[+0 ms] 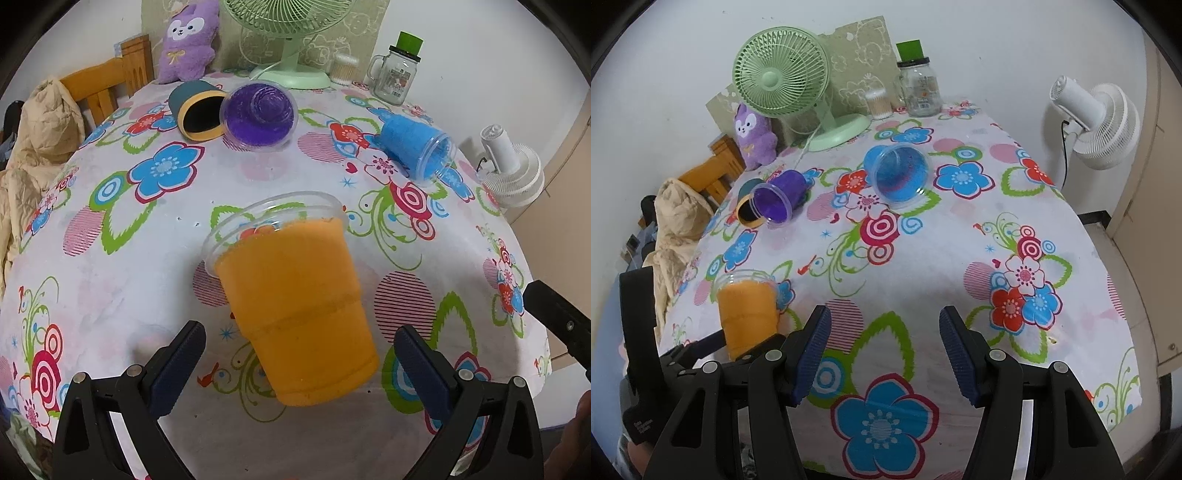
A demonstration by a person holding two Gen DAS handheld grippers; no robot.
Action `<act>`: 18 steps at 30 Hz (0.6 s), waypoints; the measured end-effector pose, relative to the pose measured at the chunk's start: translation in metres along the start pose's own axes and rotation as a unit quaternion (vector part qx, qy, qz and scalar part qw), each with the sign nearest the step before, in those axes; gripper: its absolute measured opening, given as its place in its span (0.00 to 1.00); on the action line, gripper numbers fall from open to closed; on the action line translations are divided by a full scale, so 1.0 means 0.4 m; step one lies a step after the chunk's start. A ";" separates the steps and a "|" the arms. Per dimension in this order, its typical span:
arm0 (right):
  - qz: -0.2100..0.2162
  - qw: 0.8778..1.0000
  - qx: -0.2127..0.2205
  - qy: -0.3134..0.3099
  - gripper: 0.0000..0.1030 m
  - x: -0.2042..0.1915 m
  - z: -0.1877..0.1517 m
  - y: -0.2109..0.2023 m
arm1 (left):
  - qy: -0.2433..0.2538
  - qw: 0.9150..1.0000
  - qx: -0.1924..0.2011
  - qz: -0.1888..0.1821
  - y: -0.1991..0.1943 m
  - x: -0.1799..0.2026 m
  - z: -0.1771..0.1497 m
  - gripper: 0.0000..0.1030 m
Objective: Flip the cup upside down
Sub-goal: 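Close the left tool on the orange cup while the right tool releases it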
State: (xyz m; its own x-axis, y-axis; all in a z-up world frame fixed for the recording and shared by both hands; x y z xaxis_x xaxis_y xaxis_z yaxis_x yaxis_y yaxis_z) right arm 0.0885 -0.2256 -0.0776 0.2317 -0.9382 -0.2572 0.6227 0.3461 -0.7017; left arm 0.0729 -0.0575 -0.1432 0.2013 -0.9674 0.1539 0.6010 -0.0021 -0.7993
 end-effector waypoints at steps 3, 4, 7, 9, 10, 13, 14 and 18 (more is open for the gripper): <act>-0.001 1.000 -0.001 0.002 0.63 0.008 0.002 0.002 | -0.001 1.000 0.000 0.001 0.007 0.002 0.003 0.98; -0.002 1.000 0.000 0.003 0.63 0.011 0.004 0.001 | -0.002 1.000 0.000 0.001 0.008 0.002 0.005 0.98; -0.006 1.000 0.001 0.005 0.63 0.016 0.003 0.001 | -0.003 1.000 0.002 0.000 0.010 0.001 0.008 0.91; -0.004 1.000 0.000 0.005 0.63 0.015 0.002 0.002 | -0.003 1.000 0.000 -0.003 0.013 0.001 0.007 0.84; -0.002 1.000 -0.001 0.004 0.63 0.013 0.001 0.002 | -0.004 1.000 -0.003 -0.008 0.014 0.001 0.005 0.80; 0.000 1.000 -0.003 0.003 0.63 0.007 -0.004 0.002 | -0.006 1.000 -0.013 -0.017 0.019 0.003 -0.003 0.74; 0.000 1.000 -0.002 0.002 0.63 0.005 -0.005 0.002 | -0.005 1.000 -0.012 -0.016 0.018 0.001 -0.002 0.72; 0.004 1.000 0.003 0.002 0.63 -0.008 -0.002 -0.007 | 0.005 1.000 -0.012 -0.008 0.011 -0.005 0.003 0.66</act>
State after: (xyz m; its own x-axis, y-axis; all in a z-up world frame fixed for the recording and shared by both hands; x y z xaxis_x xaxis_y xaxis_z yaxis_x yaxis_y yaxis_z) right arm 0.0856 -0.2234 -0.0754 0.2333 -0.9355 -0.2653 0.6261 0.3533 -0.6951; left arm 0.0760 -0.0555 -0.1461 0.1833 -0.9697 0.1616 0.5861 -0.0241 -0.8099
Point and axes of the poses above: each gripper's, at about its wrist camera, not at the fingertips, and y roughly the way its jaws point, x to its right, z to its top, the point moved 9 cm from there along y, roughly the way its jaws point, and after that the axes turned 7 degrees about x, right-handed, at the moved point
